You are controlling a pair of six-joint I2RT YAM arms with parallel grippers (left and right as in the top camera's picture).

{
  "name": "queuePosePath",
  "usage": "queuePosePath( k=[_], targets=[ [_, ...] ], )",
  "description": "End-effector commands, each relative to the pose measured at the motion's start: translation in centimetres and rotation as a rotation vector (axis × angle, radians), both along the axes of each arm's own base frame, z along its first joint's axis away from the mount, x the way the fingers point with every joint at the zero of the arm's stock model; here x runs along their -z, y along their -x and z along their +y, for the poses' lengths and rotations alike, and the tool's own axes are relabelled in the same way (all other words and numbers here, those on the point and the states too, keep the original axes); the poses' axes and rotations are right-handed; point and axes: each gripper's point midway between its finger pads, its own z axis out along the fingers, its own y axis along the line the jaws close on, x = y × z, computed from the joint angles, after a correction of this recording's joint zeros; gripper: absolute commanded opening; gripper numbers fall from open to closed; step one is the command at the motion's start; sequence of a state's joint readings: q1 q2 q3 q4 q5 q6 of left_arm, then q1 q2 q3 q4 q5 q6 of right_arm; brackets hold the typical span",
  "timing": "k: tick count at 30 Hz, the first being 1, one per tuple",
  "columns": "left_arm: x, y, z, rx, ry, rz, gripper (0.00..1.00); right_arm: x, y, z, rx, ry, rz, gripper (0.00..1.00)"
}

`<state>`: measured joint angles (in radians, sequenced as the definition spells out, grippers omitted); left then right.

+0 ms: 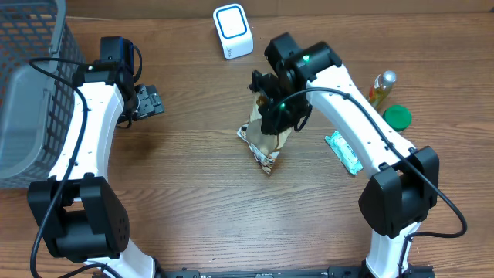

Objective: Scan the item barcode
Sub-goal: 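Carry the Pantree bag away from the scanner down toward the table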

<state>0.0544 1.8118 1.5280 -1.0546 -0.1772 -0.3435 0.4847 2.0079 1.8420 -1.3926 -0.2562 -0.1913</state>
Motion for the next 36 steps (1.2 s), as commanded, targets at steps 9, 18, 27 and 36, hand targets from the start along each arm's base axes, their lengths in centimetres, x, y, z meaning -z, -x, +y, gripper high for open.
queuePosePath(
  k=[9, 18, 27, 36],
  targets=[
    [-0.7, -0.4, 0.3, 0.001, -0.016, -0.018, 1.00, 3.1, -7.1, -4.1, 0.382, 0.213, -0.273, 1.00],
    [-0.7, -0.4, 0.3, 0.001, -0.016, -0.018, 1.00, 1.7, -10.7, -2.8, 0.829, 0.056, -0.328, 1.00],
    [-0.7, -0.4, 0.3, 0.002, -0.015, -0.018, 1.00, 3.3, -8.0, 1.4, 0.734, -0.026, -0.218, 0.85],
    [-0.7, -0.4, 0.3, 0.001, -0.016, -0.018, 1.00, 8.6, -3.9, 5.2, 0.624, -0.050, -0.177, 0.21]
  ],
)
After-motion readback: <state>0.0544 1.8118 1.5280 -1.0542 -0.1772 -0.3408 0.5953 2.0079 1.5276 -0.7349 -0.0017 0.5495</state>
